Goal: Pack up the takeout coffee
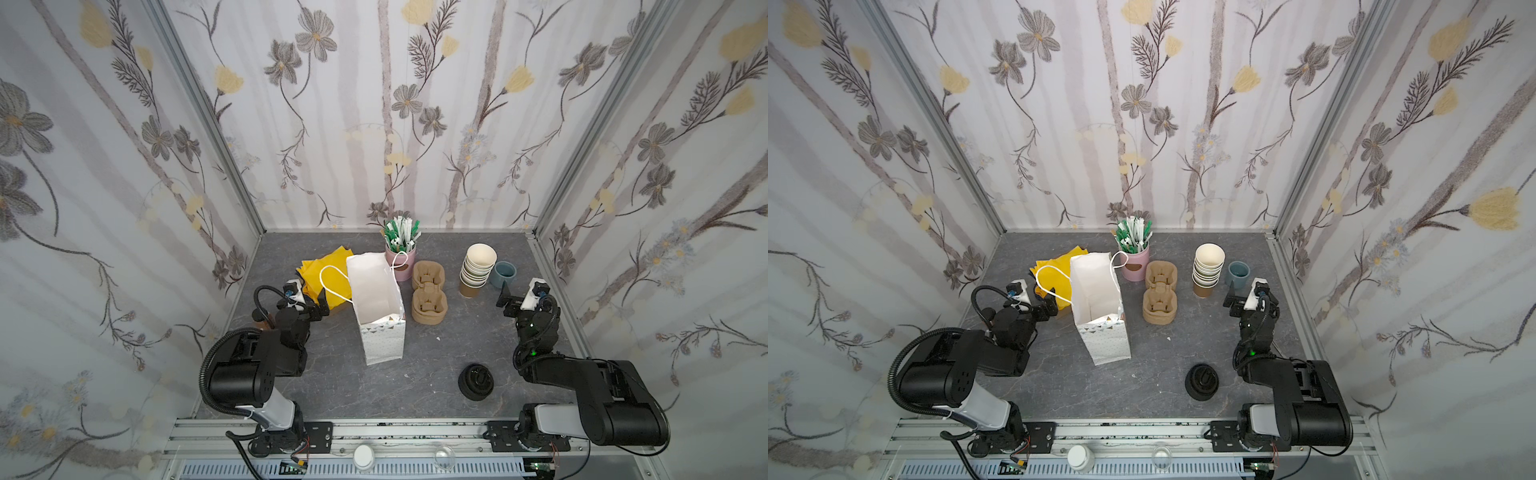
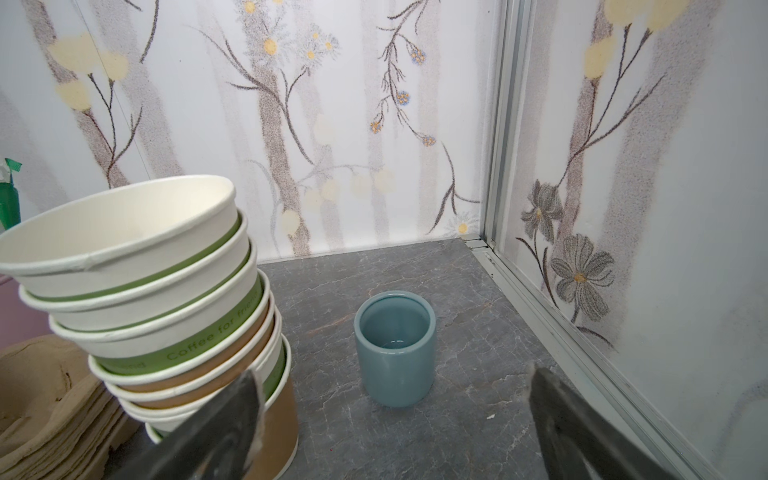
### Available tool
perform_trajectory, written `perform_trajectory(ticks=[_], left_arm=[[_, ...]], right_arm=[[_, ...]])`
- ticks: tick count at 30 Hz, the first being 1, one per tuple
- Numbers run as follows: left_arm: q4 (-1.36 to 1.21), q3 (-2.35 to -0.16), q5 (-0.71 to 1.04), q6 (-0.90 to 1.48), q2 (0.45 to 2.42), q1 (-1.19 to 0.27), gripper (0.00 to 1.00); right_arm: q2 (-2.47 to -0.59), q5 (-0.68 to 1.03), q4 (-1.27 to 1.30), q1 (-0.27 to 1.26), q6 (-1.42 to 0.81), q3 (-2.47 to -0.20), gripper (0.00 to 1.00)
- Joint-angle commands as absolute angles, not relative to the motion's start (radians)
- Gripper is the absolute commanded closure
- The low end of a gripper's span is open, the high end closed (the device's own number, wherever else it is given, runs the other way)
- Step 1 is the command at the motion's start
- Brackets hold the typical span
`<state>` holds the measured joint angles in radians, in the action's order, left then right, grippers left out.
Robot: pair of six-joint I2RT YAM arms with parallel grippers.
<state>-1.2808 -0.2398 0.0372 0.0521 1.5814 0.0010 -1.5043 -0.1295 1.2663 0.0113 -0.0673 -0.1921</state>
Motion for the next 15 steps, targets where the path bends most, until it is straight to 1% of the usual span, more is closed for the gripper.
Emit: perform_trajectory(ticks=[1, 4, 7, 10, 11, 13, 15], left_arm=[[-1.326, -0.232, -0.006, 0.063, 1.540, 0.003, 0.00], [-1.287, -0.201, -0.047, 0.077, 1.430, 0.003, 0.00], [-1.217, -0.189, -0.098, 0.098, 1.315, 0.003, 0.00], [-1.146, -0.202, -0.111, 0.166, 1.206, 0.003, 0.00], [-1.089, -0.221, -0.110, 0.192, 1.173, 0.003, 0.00], [-0.943, -0.273, -0.130, 0.261, 1.120, 0.003, 0.00], [-0.794, -0.330, -0.150, 0.346, 1.080, 0.003, 0.00]], right_arm=[[-1.467, -0.158, 1.320, 0.016, -0.069, -0.180, 0.00], [-1.333, -0.211, 1.190, 0.016, -0.083, -0.193, 0.00], [-1.190, -0.298, 0.879, 0.015, -0.164, -0.288, 0.00], [-1.122, -0.390, 0.522, 0.015, -0.330, -0.431, 0.01], [-1.114, -0.388, 0.423, 0.015, -0.375, -0.476, 0.01], [-1.111, -0.328, 0.278, 0.015, -0.420, -0.547, 0.02], [-1.119, -0.216, 0.164, 0.015, -0.432, -0.611, 0.08]])
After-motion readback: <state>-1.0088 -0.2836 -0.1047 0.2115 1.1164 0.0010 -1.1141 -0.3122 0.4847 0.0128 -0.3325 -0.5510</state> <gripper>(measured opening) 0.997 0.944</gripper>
